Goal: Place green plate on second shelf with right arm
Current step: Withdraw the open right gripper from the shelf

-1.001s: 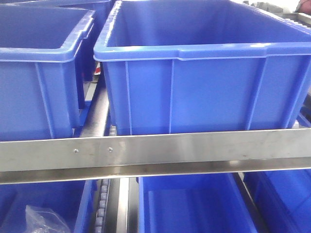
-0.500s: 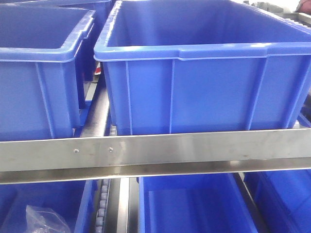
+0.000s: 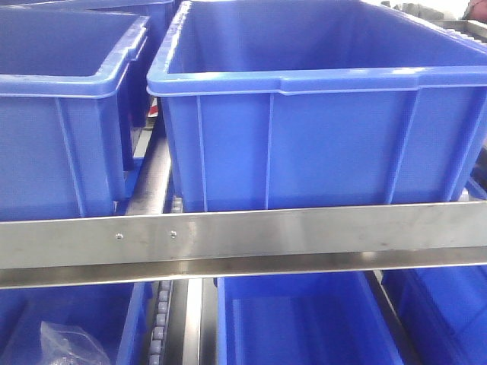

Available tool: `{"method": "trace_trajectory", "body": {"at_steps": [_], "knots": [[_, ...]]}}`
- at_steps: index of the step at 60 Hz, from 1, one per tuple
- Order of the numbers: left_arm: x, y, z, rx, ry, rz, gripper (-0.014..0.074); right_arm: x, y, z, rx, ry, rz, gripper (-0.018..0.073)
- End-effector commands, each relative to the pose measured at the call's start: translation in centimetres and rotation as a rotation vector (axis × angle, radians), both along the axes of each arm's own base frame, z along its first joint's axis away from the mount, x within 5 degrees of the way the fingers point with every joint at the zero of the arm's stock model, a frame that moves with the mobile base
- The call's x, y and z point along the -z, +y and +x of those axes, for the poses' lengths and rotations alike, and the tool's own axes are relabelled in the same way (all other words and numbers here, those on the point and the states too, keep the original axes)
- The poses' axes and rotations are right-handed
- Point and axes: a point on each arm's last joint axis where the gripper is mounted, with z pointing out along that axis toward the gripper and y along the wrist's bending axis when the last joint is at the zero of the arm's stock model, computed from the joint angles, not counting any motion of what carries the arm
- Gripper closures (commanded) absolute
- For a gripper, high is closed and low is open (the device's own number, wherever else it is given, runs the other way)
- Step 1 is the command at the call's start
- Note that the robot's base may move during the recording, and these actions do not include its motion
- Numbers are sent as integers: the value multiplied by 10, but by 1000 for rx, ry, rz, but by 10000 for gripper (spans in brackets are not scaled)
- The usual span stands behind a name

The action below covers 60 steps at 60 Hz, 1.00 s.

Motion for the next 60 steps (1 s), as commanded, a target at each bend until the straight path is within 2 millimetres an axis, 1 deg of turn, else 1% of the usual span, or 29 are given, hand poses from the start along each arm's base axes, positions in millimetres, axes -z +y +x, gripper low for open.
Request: {"method": "trace_trajectory", "body": {"at_steps": [1, 6, 11, 18, 43, 49, 55, 60], "knots": [[5, 0, 1, -2, -61, 1, 472, 0, -1, -6, 7, -126, -10, 505], [5, 0, 1, -2, -61, 1, 472, 17, -1, -10, 8, -134, -10, 505], [5, 0, 1, -2, -61, 1, 472, 22, -2, -11, 14, -96, -15, 505], [5, 0, 1, -2, -61, 1, 472, 23, -2, -11, 16, -90, -37, 505], [5, 0, 1, -2, -61, 1, 472, 22, -2, -11, 13, -97, -25, 505], [5, 0, 1, -2, -61, 1, 472, 22, -1, -11, 8, -101, -66, 505], [5, 0, 1, -2, -61, 1, 472, 22, -1, -11, 6, -108, -142, 505], [5, 0, 1, -2, -61, 1, 472, 22, -1, -11, 6, -108, -143, 505]]}}
